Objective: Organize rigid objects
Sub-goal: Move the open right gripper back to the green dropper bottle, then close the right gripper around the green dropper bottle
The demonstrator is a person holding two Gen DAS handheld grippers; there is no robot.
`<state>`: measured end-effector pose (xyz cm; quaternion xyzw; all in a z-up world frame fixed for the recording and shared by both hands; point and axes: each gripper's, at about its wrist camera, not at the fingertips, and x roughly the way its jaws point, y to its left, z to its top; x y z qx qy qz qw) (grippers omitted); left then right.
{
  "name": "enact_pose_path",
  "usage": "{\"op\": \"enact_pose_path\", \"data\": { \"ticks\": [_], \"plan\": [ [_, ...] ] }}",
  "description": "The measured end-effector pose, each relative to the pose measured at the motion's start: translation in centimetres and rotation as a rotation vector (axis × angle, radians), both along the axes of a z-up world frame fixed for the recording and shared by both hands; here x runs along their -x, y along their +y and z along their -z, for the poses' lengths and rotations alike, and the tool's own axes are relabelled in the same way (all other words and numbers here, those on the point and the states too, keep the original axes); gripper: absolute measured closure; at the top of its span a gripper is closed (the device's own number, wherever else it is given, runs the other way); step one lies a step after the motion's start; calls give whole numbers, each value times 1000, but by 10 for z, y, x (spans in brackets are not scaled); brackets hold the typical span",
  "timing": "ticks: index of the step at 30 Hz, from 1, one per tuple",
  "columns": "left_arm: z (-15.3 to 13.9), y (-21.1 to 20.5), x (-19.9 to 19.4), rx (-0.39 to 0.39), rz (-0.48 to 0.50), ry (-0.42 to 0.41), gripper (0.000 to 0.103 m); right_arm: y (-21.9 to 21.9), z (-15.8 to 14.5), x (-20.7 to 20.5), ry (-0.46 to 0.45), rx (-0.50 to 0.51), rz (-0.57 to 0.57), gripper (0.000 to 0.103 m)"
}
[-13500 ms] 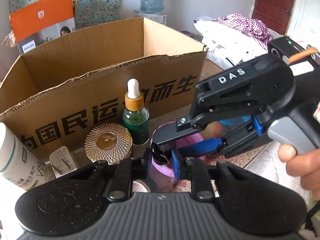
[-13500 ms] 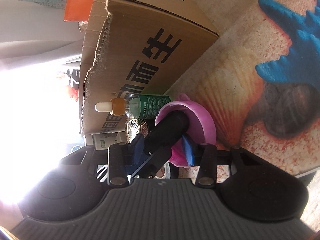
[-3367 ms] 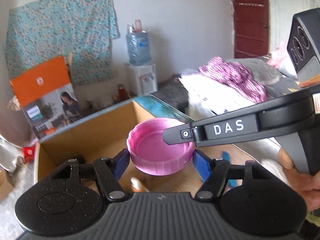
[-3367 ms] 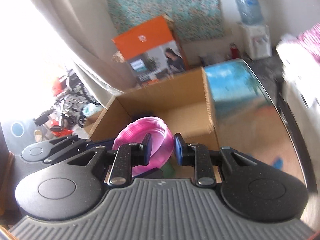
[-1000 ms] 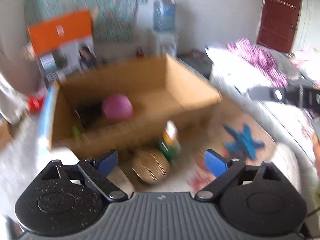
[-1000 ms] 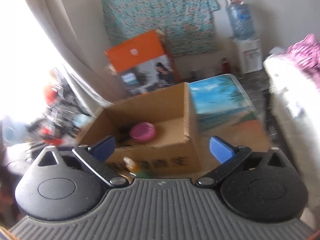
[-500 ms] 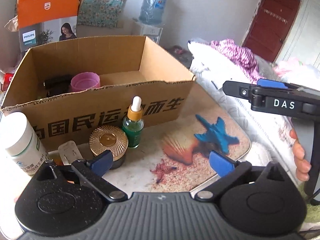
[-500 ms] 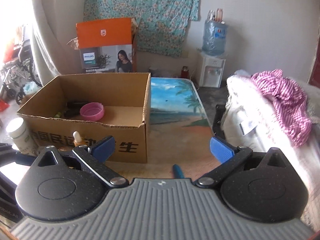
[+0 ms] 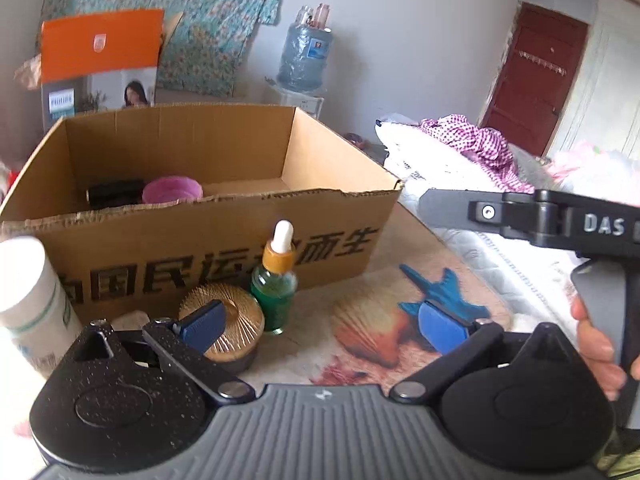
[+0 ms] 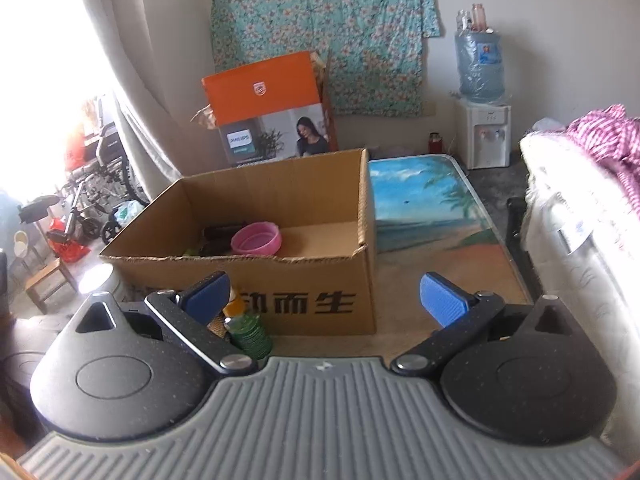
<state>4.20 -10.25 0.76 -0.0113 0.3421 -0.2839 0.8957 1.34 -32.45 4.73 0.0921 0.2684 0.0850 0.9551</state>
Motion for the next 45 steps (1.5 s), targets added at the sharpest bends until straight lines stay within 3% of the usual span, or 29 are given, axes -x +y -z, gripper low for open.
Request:
{"op": "enact_pose_path", "data": {
  "ticks": [3, 7, 10, 13, 15, 21, 23, 24, 27, 38, 45],
  "plan": [
    [3, -7, -4, -57, -2, -37, 0, 0, 8, -10, 32, -90, -52, 1],
    [7, -17, -6, -128, -8, -106, 1, 7, 14, -18, 47, -132, -82, 1],
    [10, -21, -9, -155, 1, -141, 6, 14, 16, -26, 52, -160, -126, 3],
    [13, -24, -13, -164, 4, -152, 17, 23, 19, -36, 68, -168, -157, 11],
    [15, -25, -17, -167, -1, -153, 28, 30, 21, -43, 84, -171, -175, 24],
    [17, -22, -27, -142, -6, -143, 47, 47, 29, -62, 141, -177, -206, 55],
    [19, -19, -31, -124, -3, -126, 51, 52, 32, -67, 153, -174, -212, 62],
    [20, -19, -32, -111, -2, -113, 53, 53, 32, -68, 155, -170, -213, 70],
    [21, -19, -33, -103, -5, -113, 53, 55, 33, -71, 157, -163, -214, 84],
    [23, -32, -27, -14, 49, -72, 54, 32, 28, -55, 165, -146, -173, 86],
    [27, -45, -17, -35, 97, -95, 54, 11, 27, -45, 176, -162, -145, 84]
  ]
}}
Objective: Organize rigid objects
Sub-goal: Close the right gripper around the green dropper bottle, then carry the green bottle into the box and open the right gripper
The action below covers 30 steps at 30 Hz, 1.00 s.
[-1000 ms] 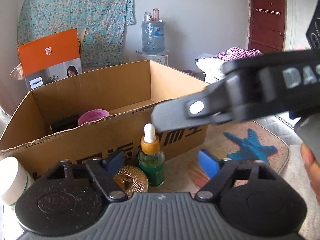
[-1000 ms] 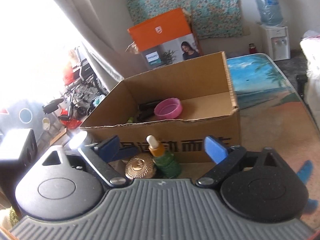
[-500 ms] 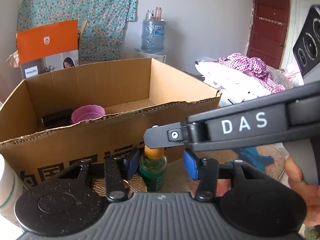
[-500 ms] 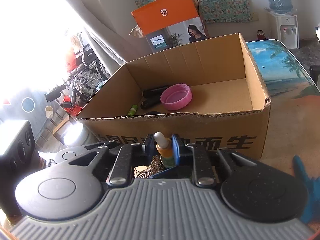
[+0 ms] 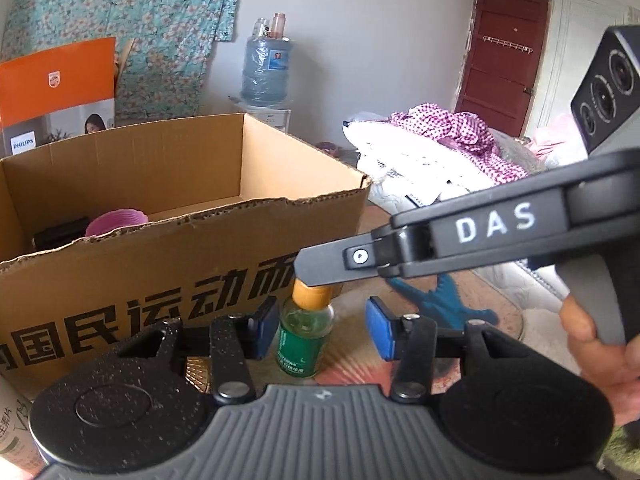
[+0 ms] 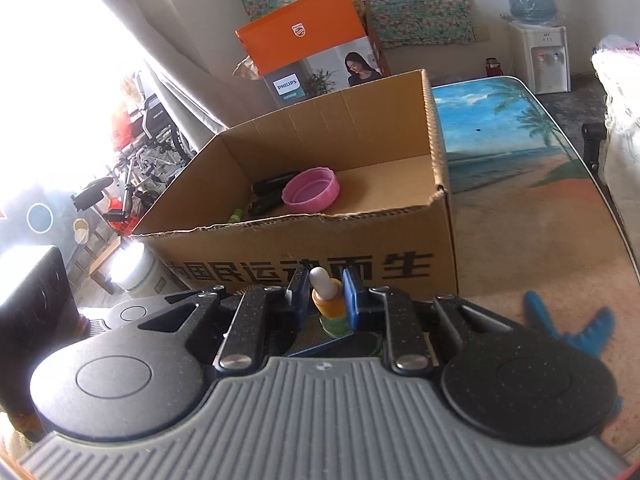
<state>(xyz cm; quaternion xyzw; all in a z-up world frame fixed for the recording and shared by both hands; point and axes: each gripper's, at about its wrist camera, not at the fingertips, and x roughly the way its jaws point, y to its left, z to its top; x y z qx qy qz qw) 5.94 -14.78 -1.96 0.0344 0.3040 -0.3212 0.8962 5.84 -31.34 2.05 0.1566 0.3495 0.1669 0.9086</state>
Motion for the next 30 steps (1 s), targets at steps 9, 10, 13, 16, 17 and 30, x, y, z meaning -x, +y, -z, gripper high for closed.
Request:
{"op": "enact_pose_path", "data": {
  "ticks": [9, 10, 13, 16, 17, 30],
  "plan": [
    [19, -18, -7, -110, 22, -6, 54, 8, 0, -3, -6, 51, -20, 83],
    [21, -19, -7, -116, 25, -6, 54, 9, 1, -5, -1, 56, -22, 83],
    [25, -22, -10, -126, 19, -3, 60, 9, 4, -8, 8, 52, -27, 81],
    [26, -21, -13, -124, -3, -1, 70, 10, 3, -8, 5, 70, -32, 82],
    [26, -19, -14, -112, -1, 11, 70, 11, 2, -8, 2, 79, -34, 83],
    [-76, 13, -4, 4, -41, -8, 70, 15, -83, 12, -157, 50, -157, 83]
  ]
}}
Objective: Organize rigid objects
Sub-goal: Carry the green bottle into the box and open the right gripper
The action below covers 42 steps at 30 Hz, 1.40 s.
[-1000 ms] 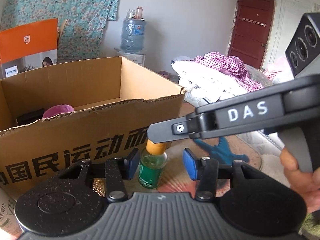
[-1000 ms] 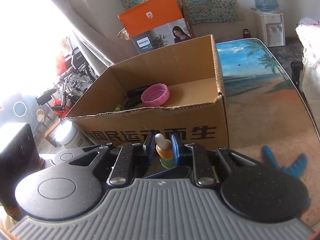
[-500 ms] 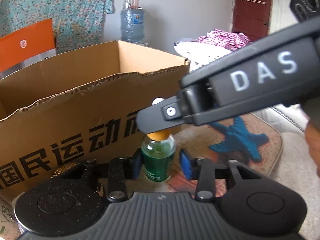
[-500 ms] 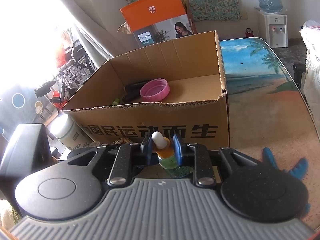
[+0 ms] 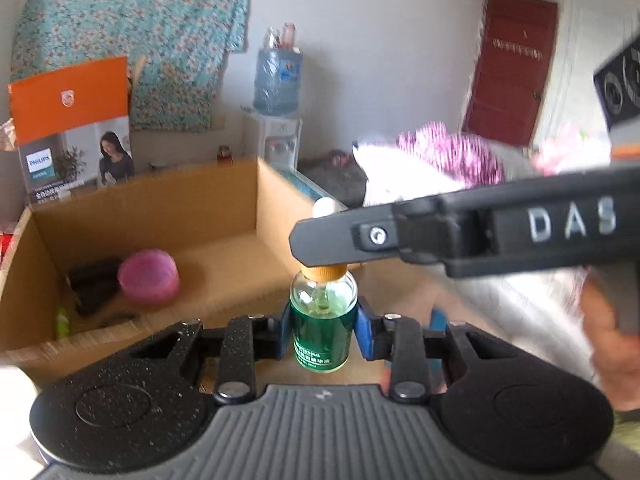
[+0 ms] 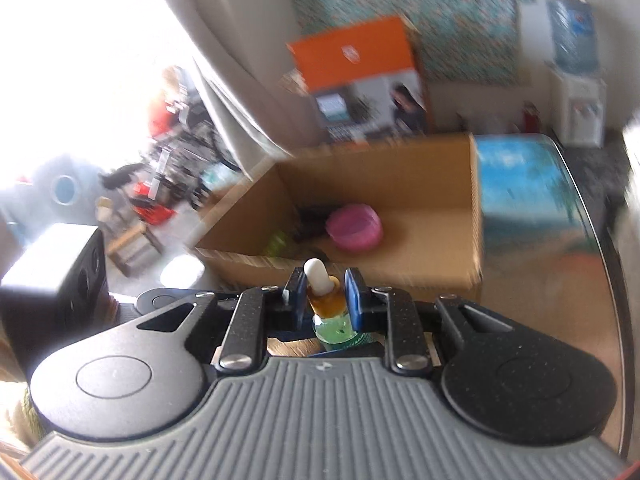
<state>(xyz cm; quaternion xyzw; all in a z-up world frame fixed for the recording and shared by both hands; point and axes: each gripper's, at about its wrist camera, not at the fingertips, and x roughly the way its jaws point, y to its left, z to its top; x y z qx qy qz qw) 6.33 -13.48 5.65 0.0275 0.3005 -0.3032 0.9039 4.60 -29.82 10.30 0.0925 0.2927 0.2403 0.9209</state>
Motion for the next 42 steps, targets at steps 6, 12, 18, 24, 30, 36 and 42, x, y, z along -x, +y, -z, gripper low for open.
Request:
{"op": "enact_pose_path", "data": {
  "ticks": [6, 12, 18, 24, 30, 36, 42],
  "plan": [
    [-40, 6, -44, 31, -52, -36, 70, 2, -50, -47, -81, 14, -86, 84],
    [-27, -1, -125, 38, -112, 94, 70, 2, -49, -142, 33, 30, -90, 84],
    [2, -9, -182, -13, -162, 210, 69, 0, -8, -217, 173, 30, -72, 84],
    [21, -1, -204, -9, -200, 283, 63, 6, 36, -255, 244, 53, -46, 84],
    [24, 0, -198, -15, -195, 294, 63, 20, 71, -276, 281, 103, -44, 87],
    [14, 5, -185, -4, -200, 271, 52, 26, 62, -277, 281, 110, -31, 80],
    [-8, 12, -155, 15, -190, 222, 40, 8, 26, -234, 201, 47, 1, 69]
  ]
}}
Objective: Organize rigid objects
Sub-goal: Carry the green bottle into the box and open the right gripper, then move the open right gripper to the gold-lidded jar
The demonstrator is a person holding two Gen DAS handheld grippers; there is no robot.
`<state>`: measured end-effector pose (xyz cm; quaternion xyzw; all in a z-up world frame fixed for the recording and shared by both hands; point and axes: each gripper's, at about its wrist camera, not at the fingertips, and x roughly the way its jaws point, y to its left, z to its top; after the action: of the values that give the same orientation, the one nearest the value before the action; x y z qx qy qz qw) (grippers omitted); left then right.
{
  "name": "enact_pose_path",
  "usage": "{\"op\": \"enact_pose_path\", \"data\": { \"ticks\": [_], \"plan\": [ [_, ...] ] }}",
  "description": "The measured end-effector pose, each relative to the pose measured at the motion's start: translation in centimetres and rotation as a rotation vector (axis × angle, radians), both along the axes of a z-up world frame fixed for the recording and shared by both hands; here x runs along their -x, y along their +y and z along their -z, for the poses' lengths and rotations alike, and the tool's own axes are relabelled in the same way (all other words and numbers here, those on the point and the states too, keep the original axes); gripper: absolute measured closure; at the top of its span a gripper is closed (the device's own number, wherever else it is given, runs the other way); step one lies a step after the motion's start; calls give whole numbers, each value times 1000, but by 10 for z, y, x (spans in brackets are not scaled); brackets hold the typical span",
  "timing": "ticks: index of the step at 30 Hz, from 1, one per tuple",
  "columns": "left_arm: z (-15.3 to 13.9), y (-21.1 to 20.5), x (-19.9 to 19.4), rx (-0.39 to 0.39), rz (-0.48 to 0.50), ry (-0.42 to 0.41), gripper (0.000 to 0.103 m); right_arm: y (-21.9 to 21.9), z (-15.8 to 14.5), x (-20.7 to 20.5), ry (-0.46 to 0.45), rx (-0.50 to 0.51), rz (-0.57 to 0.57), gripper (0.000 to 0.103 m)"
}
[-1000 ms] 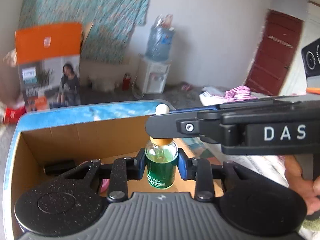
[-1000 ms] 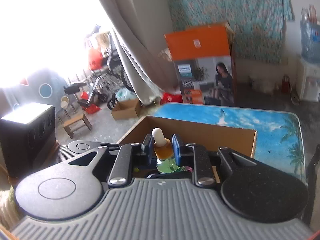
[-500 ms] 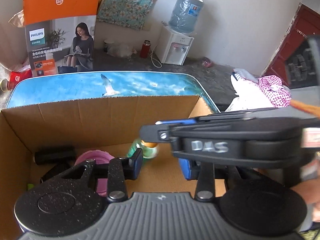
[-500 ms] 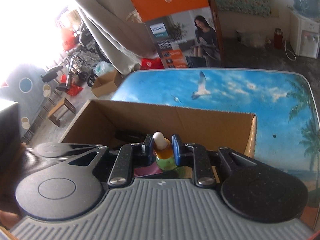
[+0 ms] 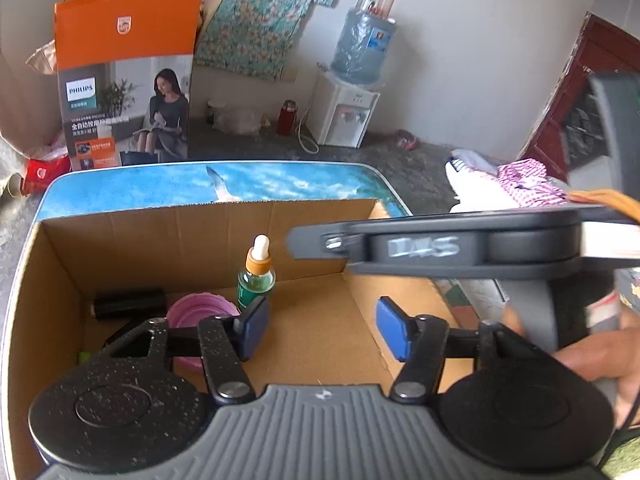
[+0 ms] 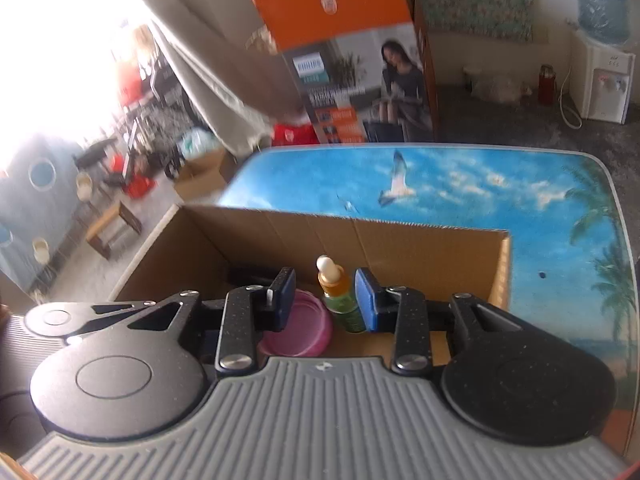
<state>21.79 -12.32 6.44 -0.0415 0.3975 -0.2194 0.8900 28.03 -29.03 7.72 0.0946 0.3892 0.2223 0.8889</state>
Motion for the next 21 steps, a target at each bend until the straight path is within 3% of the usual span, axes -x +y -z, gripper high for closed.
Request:
{"op": "enact_pose_path", "data": {
  "ticks": [6, 10, 15, 21],
  "plan": [
    [-23, 16, 53, 31, 32, -64, 29, -31, -40, 89, -112, -77, 37, 59],
    [-26, 21, 96, 26, 103, -100, 21, -51, -47, 153, -154, -136, 61, 57],
    [-1, 29, 140, 5, 170, -71, 20, -65, -21, 210, -105, -211, 108, 57],
    [41, 27, 159, -68, 179, -26, 20, -50, 38, 231, 37, -288, 124, 57]
  ]
}}
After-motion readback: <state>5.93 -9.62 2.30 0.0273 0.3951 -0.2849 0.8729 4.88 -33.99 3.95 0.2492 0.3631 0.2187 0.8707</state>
